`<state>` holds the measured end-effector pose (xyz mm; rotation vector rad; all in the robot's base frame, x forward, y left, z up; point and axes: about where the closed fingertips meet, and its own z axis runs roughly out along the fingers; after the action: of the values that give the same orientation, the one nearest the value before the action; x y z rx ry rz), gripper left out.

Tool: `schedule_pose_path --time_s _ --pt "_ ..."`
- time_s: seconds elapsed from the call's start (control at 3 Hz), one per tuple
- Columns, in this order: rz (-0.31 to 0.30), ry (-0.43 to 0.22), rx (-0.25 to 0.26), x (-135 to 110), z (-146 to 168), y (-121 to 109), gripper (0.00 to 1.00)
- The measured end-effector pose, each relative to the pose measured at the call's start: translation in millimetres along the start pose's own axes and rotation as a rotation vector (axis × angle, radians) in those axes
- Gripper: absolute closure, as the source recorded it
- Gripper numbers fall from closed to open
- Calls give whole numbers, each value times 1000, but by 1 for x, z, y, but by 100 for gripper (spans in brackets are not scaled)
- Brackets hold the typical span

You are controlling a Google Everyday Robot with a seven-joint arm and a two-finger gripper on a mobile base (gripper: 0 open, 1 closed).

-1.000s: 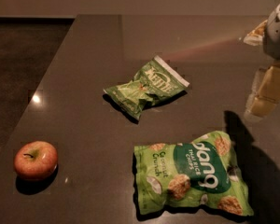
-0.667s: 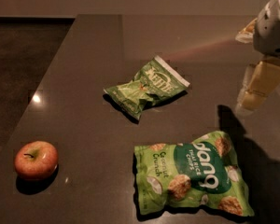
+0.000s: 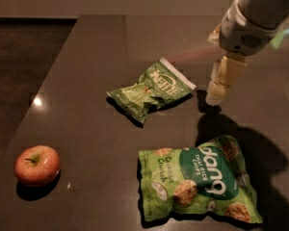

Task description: Pick green jalapeno chip bag

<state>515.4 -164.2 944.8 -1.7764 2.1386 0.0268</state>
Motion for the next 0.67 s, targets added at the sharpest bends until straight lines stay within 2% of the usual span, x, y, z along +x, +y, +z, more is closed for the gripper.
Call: schedule_pose_path --time_s 0.67 --pt "-59 -16 -66 -51 74 -27 0"
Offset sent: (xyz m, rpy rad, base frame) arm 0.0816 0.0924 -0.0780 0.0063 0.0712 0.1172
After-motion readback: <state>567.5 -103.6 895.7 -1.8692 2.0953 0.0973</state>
